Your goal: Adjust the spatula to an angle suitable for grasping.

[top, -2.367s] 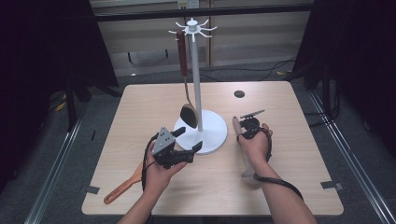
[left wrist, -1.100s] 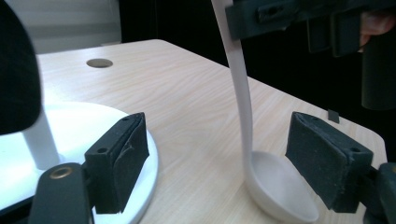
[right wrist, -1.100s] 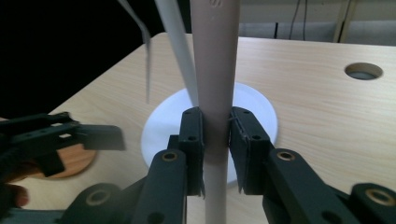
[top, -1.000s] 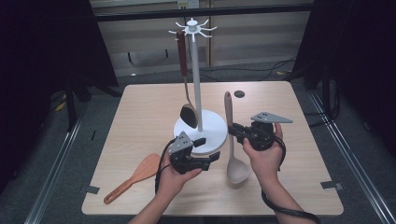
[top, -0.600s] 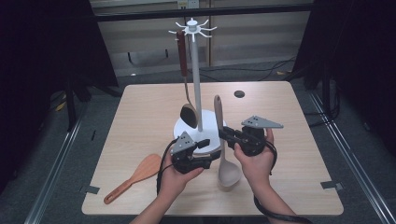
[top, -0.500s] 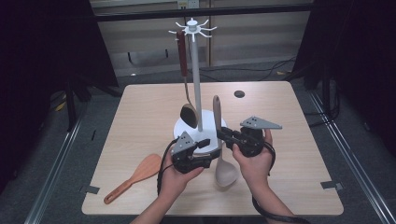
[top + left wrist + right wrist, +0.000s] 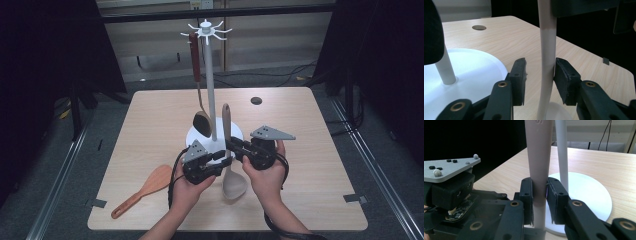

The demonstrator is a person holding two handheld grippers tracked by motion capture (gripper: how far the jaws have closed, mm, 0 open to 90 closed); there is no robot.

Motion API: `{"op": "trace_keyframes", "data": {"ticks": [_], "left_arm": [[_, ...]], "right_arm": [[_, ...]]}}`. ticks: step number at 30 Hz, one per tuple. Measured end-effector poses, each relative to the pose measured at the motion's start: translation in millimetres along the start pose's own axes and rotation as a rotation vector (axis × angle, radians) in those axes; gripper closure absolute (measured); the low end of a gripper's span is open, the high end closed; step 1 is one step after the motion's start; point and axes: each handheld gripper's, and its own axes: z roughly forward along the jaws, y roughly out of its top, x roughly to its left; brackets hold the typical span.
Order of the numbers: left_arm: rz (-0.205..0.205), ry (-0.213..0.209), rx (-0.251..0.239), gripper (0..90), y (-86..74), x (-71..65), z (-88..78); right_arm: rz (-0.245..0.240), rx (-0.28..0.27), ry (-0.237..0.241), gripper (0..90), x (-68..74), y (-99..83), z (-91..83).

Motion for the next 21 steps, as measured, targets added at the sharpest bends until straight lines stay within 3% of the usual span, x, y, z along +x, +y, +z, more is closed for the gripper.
{"op": "trace_keyframes", "data": {"ticks": [7, 21], "left_arm": [[0.004, 0.017, 0.004, 68.1, 2.0, -1.2, -2.4], [-0.003, 0.023, -0.012, 70.3, 3.2, 0.1, -5.9]], "right_arm": [[0.004, -0.012, -0.012, 75.5, 5.3, 0.1, 1.3], [0.007, -0.014, -0.012, 75.5, 9.5, 0.9, 3.4]]}}
